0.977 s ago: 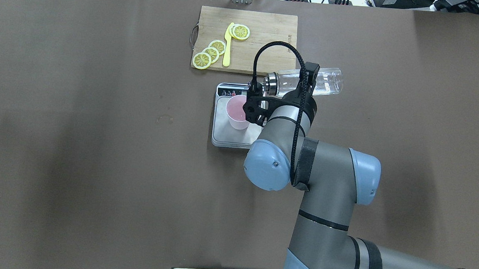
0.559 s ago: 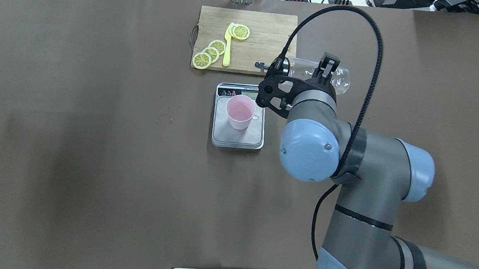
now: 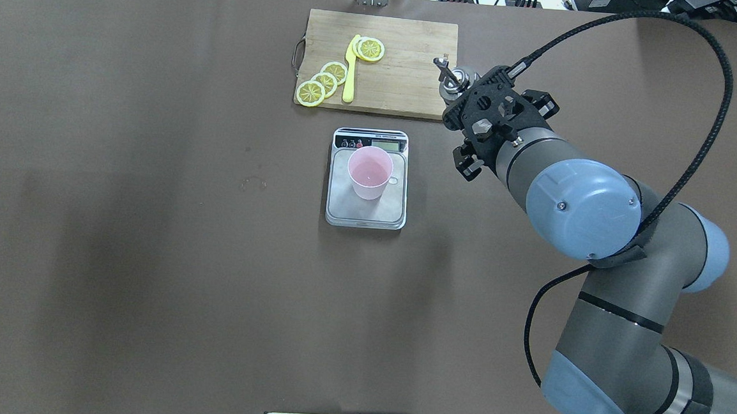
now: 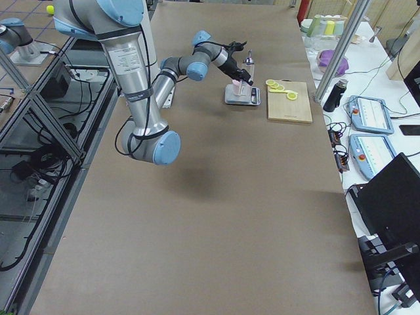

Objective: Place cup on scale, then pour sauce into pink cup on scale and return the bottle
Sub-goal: 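Turn the bottle upright and carry it back to its spot with the right gripper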

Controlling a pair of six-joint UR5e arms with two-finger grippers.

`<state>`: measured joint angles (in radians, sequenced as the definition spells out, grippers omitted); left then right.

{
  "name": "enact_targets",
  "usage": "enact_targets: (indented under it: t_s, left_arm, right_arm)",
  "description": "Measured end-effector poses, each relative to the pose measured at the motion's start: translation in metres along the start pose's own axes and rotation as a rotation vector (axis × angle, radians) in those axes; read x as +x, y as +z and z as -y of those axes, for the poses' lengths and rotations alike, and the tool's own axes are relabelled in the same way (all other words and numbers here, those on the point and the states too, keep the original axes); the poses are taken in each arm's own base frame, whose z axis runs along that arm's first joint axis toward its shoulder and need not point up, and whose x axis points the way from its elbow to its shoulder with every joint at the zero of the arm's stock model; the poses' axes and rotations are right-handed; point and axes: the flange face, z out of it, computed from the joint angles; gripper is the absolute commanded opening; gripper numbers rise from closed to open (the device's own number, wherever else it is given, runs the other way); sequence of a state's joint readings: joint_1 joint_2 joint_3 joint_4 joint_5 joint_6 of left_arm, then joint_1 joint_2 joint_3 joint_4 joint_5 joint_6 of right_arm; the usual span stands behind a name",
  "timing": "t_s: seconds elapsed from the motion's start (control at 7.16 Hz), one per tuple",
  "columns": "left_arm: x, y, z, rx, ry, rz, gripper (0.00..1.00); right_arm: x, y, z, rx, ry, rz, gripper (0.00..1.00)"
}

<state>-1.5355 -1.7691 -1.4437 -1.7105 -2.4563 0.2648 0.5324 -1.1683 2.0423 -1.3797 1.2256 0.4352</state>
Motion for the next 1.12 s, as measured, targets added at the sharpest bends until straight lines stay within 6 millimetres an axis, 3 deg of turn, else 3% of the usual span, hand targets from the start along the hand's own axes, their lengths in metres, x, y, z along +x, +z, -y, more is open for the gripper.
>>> enact_targets:
  t_s: [0.28, 0.56, 1.12]
  left_arm:
    - [0.005, -0.007, 0.017, 0.012, 0.005, 0.009, 0.99]
    - [0.005, -0.007, 0.025, 0.013, -0.001, 0.013, 0.99]
    - [0.01, -0.008, 0.031, 0.019, 0.011, 0.013, 0.99]
  right_arm:
    - [0.013, 0.011, -0.016, 0.051, 0.2, 0.081, 0.04]
    - [0.018, 0.039, -0.039, 0.103, 0.341, 0.142, 0.04]
    - [0.039, 0.089, -0.126, 0.183, 0.431, 0.207, 0.04]
